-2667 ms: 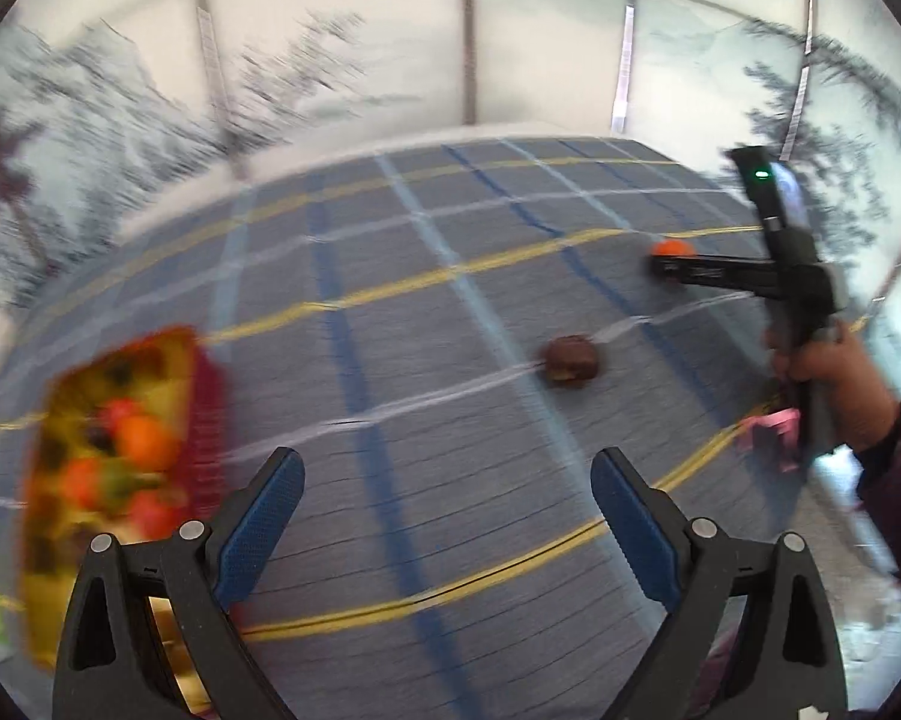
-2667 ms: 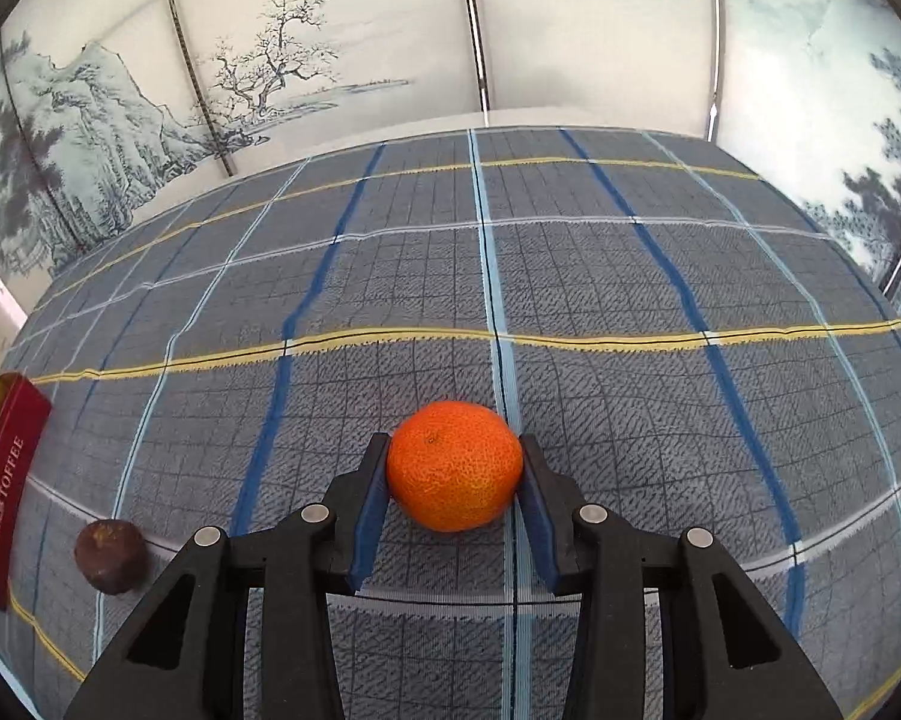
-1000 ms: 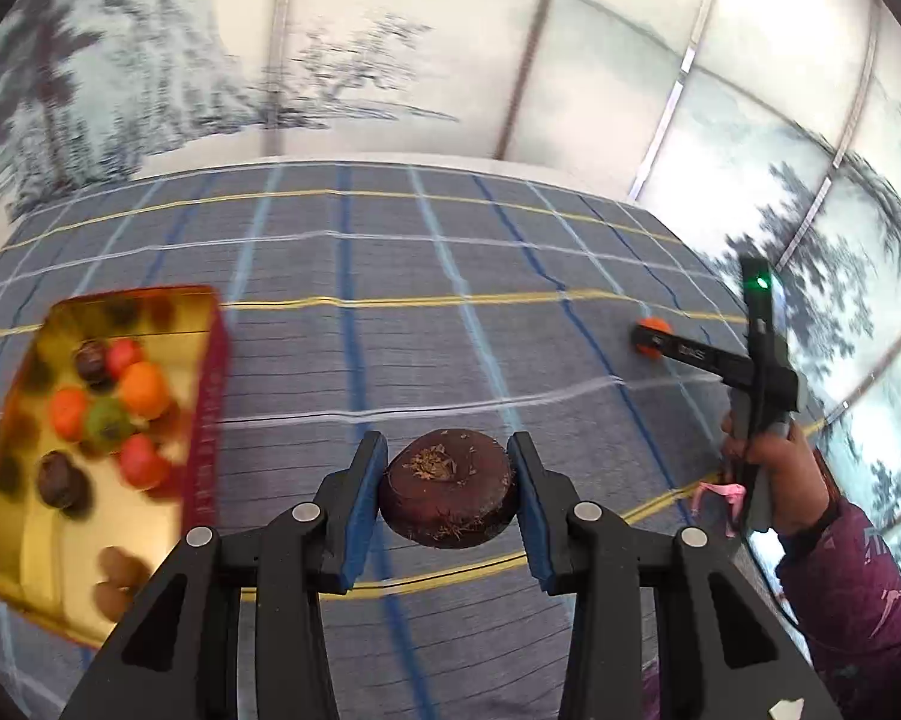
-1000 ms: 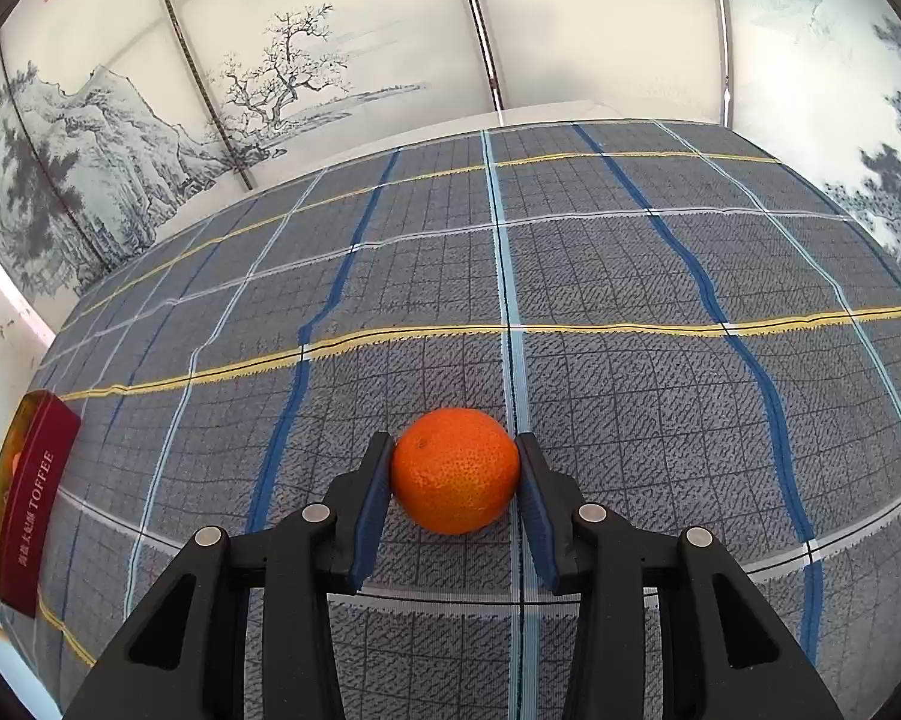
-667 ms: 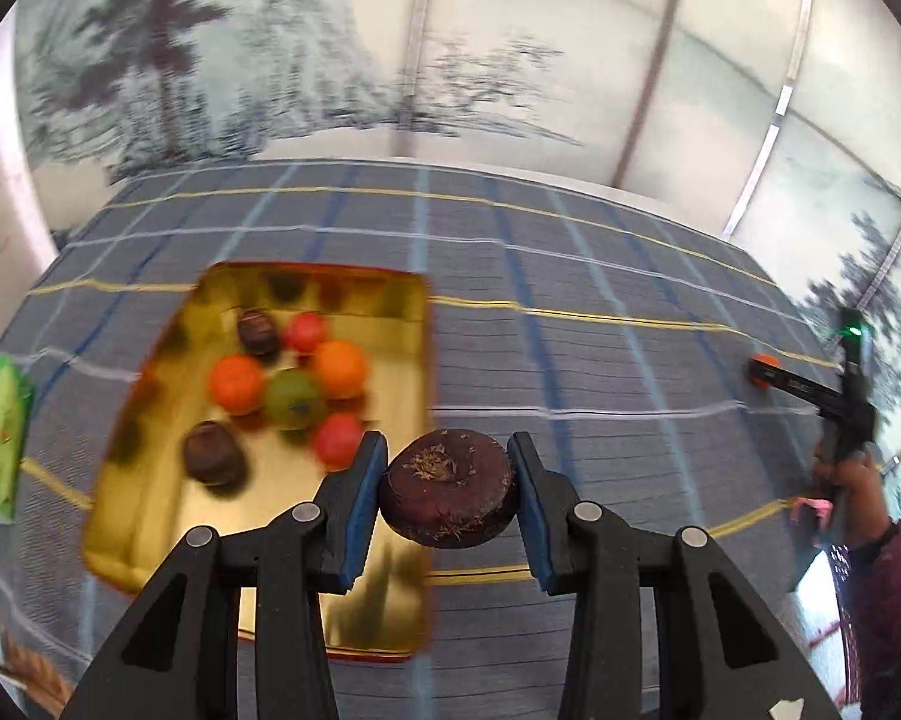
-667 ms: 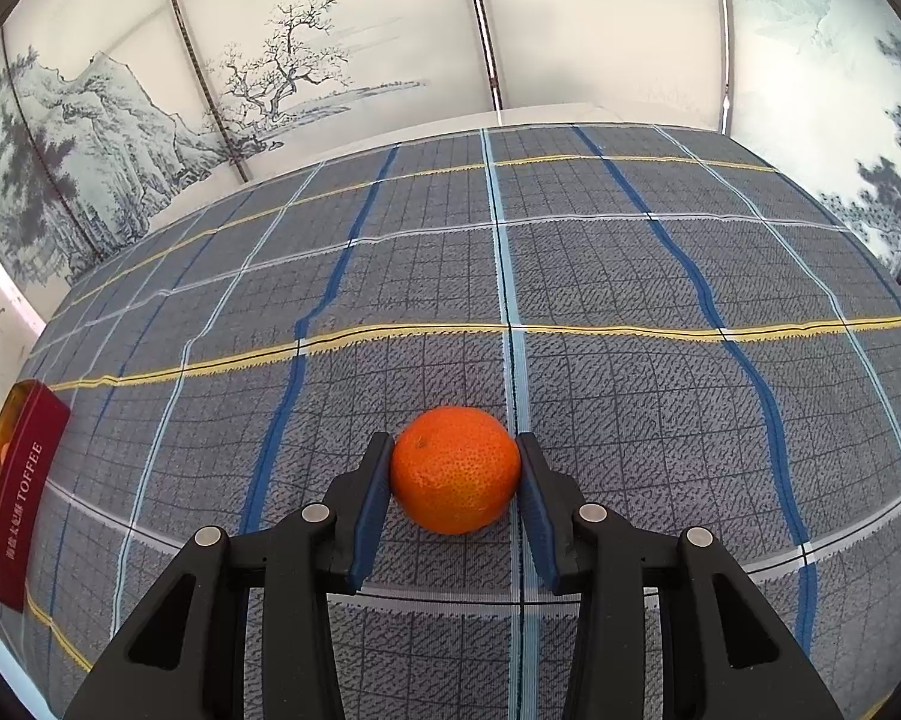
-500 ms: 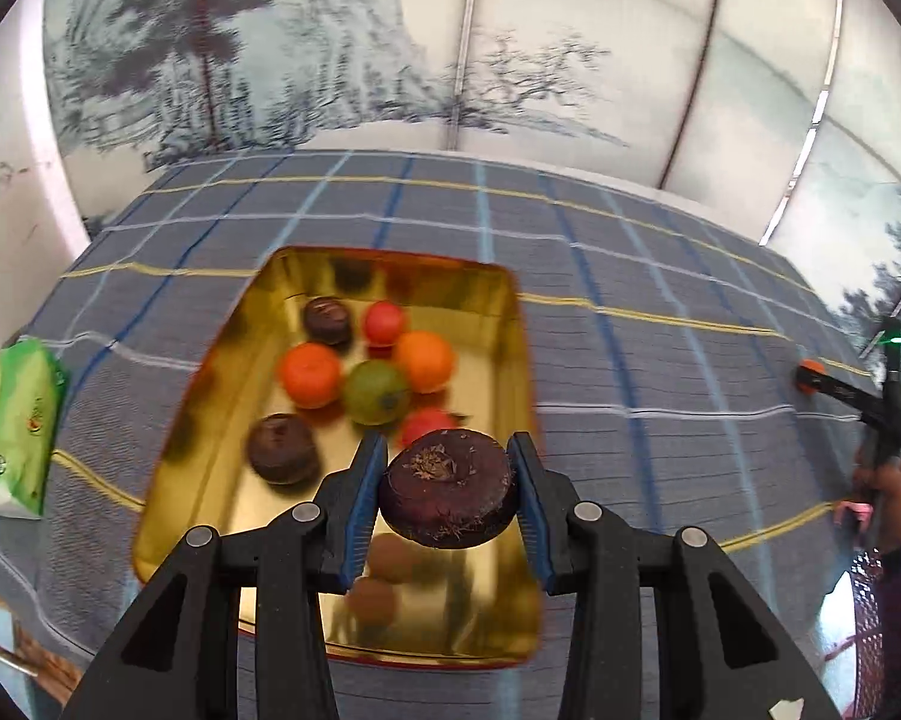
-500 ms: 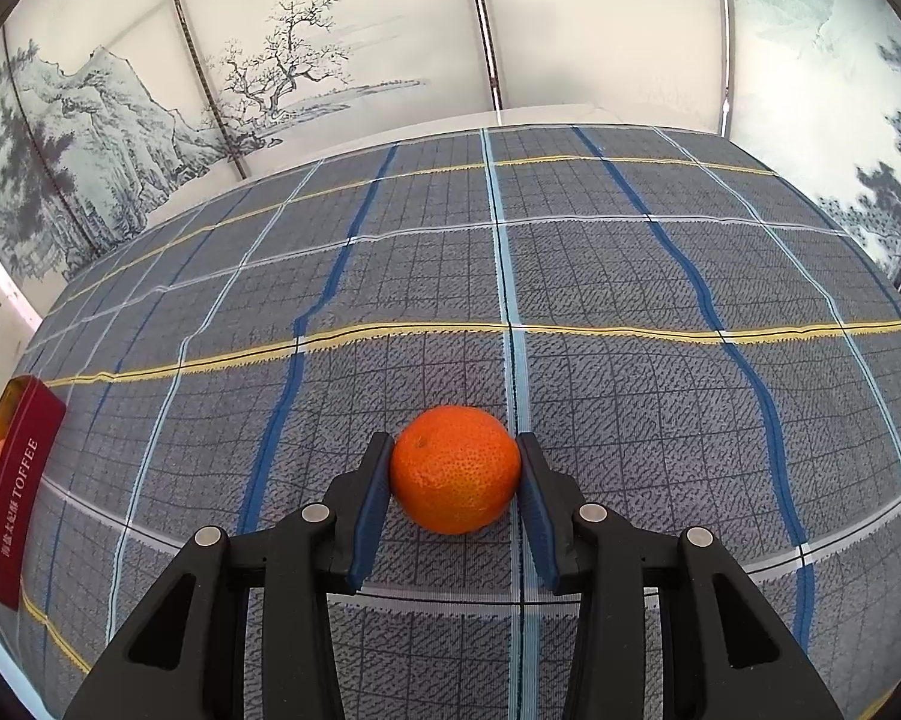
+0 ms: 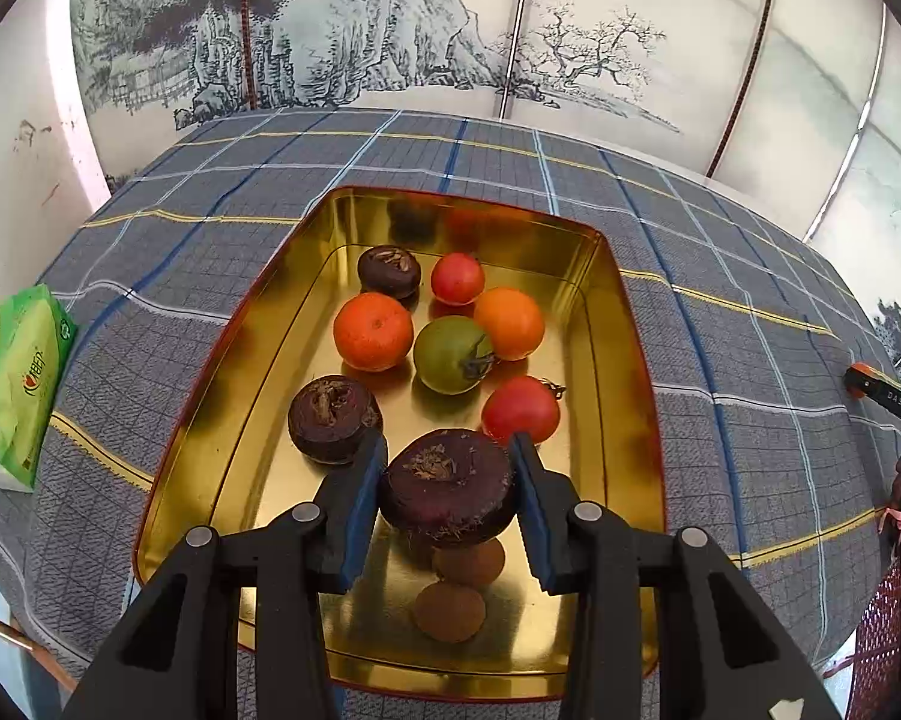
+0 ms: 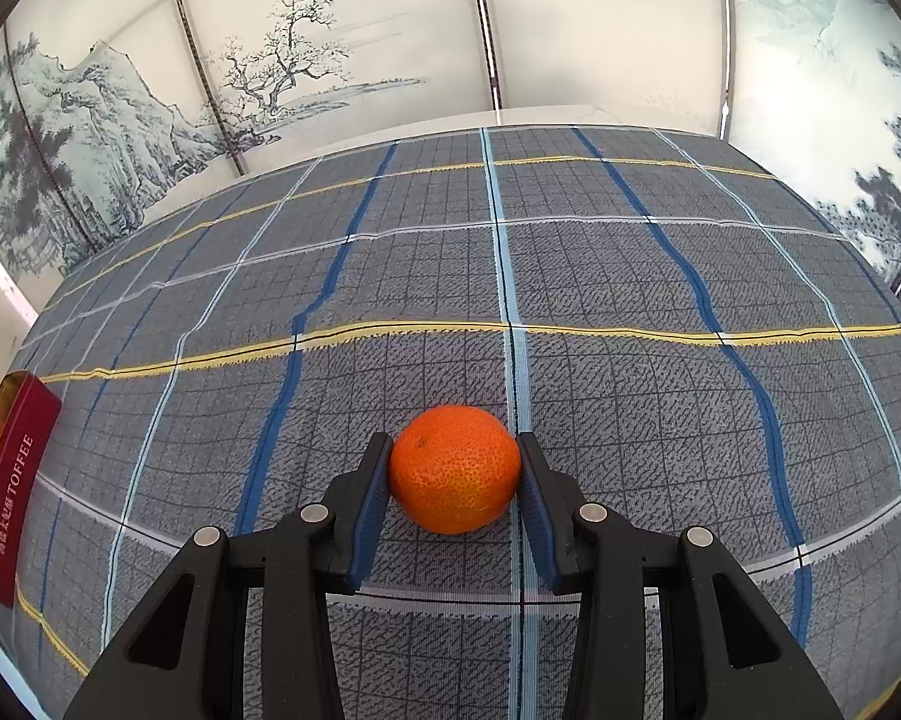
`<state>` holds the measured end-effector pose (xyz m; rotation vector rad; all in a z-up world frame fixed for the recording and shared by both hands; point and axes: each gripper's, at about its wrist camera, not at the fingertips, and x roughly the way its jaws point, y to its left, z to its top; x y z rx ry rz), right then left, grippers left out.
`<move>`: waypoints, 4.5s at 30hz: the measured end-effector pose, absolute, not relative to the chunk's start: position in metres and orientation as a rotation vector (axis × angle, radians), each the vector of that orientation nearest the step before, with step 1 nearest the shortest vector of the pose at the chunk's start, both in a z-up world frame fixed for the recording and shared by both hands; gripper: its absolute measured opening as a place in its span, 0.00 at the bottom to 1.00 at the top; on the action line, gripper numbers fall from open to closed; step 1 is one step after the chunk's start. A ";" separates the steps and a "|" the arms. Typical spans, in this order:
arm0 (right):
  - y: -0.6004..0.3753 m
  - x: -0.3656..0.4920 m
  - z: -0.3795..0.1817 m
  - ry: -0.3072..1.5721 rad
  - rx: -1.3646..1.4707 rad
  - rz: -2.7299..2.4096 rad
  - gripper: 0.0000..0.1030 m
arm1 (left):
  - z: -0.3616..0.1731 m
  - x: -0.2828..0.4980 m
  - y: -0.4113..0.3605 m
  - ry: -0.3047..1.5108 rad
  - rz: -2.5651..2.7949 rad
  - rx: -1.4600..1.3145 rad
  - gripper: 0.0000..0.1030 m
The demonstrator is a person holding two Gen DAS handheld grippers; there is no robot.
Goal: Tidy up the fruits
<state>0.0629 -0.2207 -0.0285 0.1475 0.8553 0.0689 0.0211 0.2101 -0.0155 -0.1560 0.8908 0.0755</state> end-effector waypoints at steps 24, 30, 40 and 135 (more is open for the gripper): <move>-0.219 0.062 -0.029 0.858 0.122 0.063 0.41 | -0.005 0.022 0.192 0.857 0.086 -0.049 0.45; -0.219 0.052 -0.028 0.862 0.155 0.079 0.40 | 0.007 0.016 0.177 0.806 0.105 0.026 0.57; -0.194 0.030 -0.015 0.856 0.204 0.162 0.40 | 0.014 0.006 0.161 0.774 0.111 0.101 0.68; 0.116 -0.131 0.101 0.273 -0.120 0.463 0.91 | 0.098 -0.096 0.235 0.434 0.421 0.036 1.00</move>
